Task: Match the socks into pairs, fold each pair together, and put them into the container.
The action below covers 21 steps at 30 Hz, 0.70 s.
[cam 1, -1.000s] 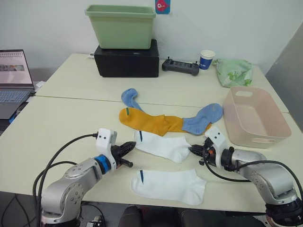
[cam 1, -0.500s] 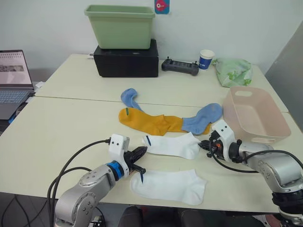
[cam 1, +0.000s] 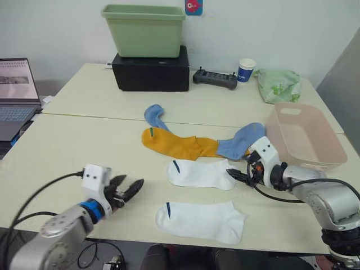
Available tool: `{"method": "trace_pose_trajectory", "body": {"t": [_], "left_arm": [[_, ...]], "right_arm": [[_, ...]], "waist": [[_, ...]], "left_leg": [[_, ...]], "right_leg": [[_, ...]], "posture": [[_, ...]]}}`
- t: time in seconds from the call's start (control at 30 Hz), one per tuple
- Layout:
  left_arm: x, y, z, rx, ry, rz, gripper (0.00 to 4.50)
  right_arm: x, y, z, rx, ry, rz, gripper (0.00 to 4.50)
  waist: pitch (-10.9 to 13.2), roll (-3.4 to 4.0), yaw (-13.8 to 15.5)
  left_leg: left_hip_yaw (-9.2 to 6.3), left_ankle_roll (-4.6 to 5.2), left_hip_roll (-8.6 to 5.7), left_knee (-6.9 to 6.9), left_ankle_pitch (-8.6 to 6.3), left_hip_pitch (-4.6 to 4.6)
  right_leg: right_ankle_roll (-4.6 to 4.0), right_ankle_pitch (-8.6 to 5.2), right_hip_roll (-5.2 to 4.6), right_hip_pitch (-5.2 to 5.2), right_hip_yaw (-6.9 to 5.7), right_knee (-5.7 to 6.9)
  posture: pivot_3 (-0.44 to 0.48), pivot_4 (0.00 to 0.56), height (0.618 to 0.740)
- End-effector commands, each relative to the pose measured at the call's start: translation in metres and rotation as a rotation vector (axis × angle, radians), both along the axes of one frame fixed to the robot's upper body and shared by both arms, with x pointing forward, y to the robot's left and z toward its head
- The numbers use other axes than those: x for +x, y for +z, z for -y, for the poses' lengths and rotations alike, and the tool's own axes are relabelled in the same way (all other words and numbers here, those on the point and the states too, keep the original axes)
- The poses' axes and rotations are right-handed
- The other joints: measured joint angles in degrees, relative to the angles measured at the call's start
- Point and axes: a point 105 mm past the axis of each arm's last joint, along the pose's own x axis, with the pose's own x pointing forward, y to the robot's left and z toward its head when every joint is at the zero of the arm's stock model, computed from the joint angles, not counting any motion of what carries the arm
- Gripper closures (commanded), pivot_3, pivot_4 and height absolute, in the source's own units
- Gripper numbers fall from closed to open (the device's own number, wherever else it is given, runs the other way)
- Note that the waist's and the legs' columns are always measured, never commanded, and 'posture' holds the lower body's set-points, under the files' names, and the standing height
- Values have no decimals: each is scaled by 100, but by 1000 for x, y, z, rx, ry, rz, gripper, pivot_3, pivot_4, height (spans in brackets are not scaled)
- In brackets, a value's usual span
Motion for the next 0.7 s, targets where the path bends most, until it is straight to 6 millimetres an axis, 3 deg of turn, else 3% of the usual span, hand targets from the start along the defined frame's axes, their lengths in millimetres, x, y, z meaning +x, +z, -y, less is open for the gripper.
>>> {"method": "trace_pose_trajectory", "body": {"t": [0.03, 0.2, 0.27, 0.43, 0.7], "left_arm": [[8, 6, 20, -32, -81, 16, 7], [21, -1, 37, -51, -145, -6, 7], [34, -7, 46, -27, -166, -15, 7], [43, -14, 47, -26, -193, -26, 7], [61, -25, 57, -1, -215, -36, 7]], "right_arm": [[-3, 15, 2, 29, 44, 91, 0], [-7, 6, 10, 14, 36, 74, 0], [-13, -11, 15, 7, 25, 22, 0], [-11, -34, 9, 17, -25, -16, 0], [2, -42, -5, 81, -129, -13, 0]], "waist": [[0, -1, 26], [-1, -1, 3], [-1, -1, 4], [-1, -1, -55], [-2, 1, -20]], "left_leg": [[-1, 0, -1, 4, 0, -1], [8, -1, -3, 6, 0, -10], [4, -1, -2, 3, 0, -12], [-4, 0, 0, 2, 0, -14], [-6, -1, -1, 6, 1, -15]], "right_leg": [[1, 0, -2, 1, -4, -2], [5, 5, -3, 0, 7, -4], [-16, 17, 0, -3, 4, -3], [-19, 18, 9, -9, 8, -1], [-16, 20, 8, -9, 4, 4]], "posture": [[0, 150, 719], [0, 150, 719], [0, 150, 719], [0, 150, 719], [0, 150, 719]]}}
